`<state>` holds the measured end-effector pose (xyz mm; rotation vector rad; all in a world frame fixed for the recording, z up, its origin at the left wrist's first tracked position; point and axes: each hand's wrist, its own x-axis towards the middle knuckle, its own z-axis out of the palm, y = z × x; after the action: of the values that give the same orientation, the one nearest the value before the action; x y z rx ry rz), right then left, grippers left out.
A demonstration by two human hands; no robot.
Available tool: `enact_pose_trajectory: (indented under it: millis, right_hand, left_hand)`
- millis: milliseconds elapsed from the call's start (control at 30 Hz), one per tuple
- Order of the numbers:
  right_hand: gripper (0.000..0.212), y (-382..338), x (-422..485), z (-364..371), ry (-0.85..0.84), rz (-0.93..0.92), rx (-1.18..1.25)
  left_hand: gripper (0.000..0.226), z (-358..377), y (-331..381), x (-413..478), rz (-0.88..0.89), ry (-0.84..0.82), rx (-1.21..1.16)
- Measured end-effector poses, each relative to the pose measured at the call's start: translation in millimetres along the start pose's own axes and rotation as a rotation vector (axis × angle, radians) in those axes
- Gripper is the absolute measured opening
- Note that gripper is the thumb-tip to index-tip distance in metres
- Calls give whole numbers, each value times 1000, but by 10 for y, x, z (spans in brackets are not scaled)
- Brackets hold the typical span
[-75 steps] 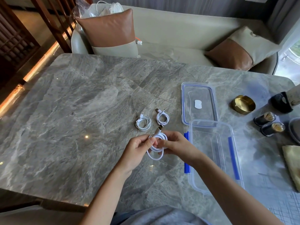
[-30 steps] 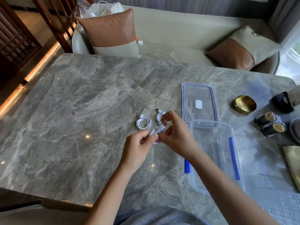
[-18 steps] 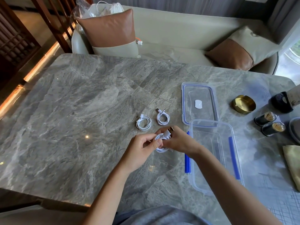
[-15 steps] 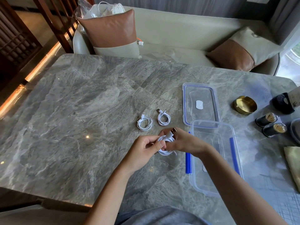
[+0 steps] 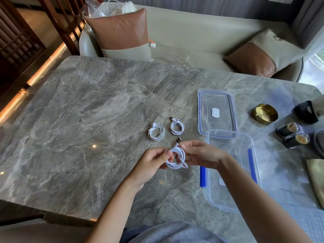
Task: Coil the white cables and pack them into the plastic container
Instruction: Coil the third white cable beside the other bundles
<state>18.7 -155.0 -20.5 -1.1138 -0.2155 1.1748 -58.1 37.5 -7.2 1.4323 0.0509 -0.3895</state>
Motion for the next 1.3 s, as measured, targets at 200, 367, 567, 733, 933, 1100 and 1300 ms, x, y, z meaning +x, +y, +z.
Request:
enact_pose_trajectory:
  millis: [200,367,567,733,933,1100,1300]
  right_hand:
    - [11,31,162,112,230,-92,30]
    - [10,95,245,129,394,-117,-40]
    - [27,127,327,156,517,-71,99]
    - [28,231,285,161,501,-3,220]
    - [34,399,283,195,476,113,24]
    - [26,423,238,236,459,143,21]
    - [18,452,19,154,550,92,-62]
  left_hand:
    - [25,-94,-62,19,-35,73,-13]
    - [26,-128,-138,-15,-87,90,-20]
    - [11,-79,-214,78,-154,301,-178]
    - [8,-82,-278,144,-137,428,-166]
    - [7,-103,-439,163,-191,457,-152]
    - [7,-97,-504,167,-203,441,-105]
    - [9,80,-532,258,-179,414,103]
